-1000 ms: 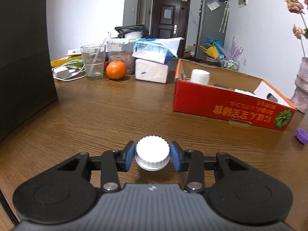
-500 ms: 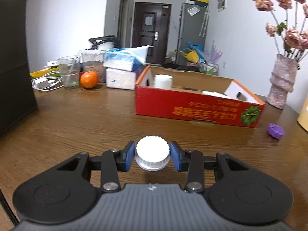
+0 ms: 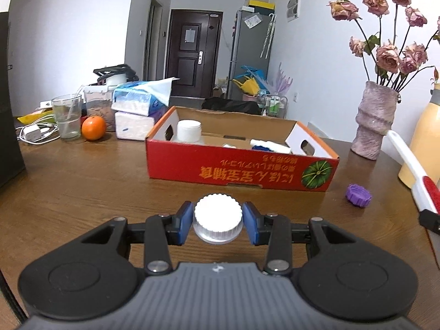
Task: Organize rigid objects
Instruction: 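Carry the white cap and red lint brush over the cardboard box with both tools, then lower the white cap and lint brush into the box and open both tools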
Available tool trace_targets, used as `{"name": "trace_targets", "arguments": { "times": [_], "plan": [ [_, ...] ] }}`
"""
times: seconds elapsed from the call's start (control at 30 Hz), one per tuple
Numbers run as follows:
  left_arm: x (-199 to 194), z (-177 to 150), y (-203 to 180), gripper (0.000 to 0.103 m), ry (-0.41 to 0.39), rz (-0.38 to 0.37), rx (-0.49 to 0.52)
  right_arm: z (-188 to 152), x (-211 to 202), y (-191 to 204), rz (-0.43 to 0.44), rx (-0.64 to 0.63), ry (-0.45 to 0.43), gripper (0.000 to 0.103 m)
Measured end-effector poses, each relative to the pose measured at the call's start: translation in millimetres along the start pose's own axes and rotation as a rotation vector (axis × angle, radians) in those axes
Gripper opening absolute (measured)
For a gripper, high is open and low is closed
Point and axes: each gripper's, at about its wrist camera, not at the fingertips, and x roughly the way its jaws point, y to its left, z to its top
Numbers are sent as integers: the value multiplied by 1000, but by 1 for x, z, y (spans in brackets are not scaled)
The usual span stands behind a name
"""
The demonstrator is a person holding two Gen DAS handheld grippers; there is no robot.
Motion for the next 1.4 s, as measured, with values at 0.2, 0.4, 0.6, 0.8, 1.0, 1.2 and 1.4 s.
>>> {"name": "trace_targets", "arguments": {
  "times": [0.2, 0.4, 0.6, 0.8, 1.0, 1.2, 1.4],
  "plan": [
    [6, 12, -7, 41, -17, -14, 2, 13, 11, 19, 39, -14, -13, 55],
    [19, 29, -10, 41, -41, -20, 9, 27, 31, 41, 77, -28, -23, 55],
    [40, 41, -7, 41, -48, -16, 0, 37, 56, 57, 99, -30, -18, 55],
    [60, 55, -2, 41, -64, -14, -15, 49, 85, 68, 110, -24, -25, 55],
    [83, 73, -1, 41, -83, -23, -14, 58, 119, 81, 120, -13, -26, 55],
    [109, 94, -3, 41, -109, -44, -4, 69, 156, 87, 116, -12, -30, 55],
    [140, 113, -2, 41, -110, -71, 4, 80, 193, 86, 116, -1, -31, 55]
  ]
}}
